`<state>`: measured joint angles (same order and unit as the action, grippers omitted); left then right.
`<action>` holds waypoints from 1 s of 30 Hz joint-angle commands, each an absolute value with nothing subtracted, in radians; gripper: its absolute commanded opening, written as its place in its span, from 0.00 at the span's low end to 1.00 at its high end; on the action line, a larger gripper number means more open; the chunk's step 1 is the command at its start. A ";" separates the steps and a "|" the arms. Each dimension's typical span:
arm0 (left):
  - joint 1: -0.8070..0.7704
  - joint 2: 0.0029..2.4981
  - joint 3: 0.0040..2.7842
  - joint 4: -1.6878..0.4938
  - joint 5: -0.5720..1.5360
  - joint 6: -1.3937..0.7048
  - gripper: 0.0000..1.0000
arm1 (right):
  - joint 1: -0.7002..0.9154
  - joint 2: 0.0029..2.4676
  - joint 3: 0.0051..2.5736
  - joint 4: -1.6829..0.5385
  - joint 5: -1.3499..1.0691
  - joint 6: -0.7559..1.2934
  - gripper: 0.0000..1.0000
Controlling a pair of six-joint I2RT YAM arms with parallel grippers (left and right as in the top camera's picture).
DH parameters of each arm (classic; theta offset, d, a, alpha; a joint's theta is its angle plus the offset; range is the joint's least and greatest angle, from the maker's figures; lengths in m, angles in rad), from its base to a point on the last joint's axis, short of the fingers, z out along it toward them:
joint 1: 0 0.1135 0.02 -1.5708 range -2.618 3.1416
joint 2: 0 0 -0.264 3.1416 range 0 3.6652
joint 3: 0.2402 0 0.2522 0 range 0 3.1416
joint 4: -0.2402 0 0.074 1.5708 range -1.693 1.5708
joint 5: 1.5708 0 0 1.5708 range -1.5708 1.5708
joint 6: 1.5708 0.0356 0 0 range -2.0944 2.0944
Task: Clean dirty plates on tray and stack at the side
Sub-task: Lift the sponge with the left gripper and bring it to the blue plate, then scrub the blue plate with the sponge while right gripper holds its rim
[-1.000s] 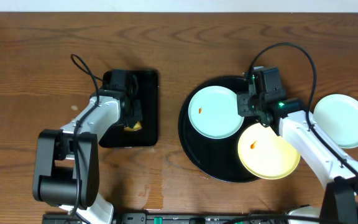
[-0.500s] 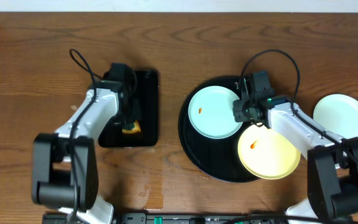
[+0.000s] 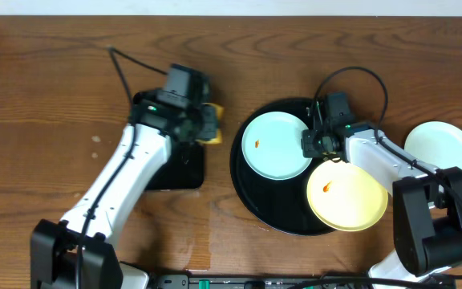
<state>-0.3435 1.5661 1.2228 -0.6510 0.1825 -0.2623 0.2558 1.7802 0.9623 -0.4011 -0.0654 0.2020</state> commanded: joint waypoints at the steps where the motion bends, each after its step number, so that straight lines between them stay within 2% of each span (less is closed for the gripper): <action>1: -0.434 1.580 1.235 -0.574 0.198 -0.335 0.08 | 0.241 1.818 0.961 -0.411 -0.030 0.216 0.04; 15: -0.641 1.839 1.238 -0.280 0.204 -0.546 0.08 | 0.242 1.817 0.961 -0.418 -0.030 0.208 0.02; 23: -0.656 1.951 1.245 -0.203 0.242 -0.547 0.08 | 0.242 1.817 0.961 -0.429 -0.030 0.208 0.01; 30: -0.655 2.028 1.245 -0.226 0.142 -0.484 0.08 | 0.242 1.817 0.961 -0.439 -0.030 0.208 0.01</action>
<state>-0.6559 1.9961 1.2289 -0.2020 0.2214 -0.5198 0.2527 1.7802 0.9733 -0.4179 -0.0704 0.2127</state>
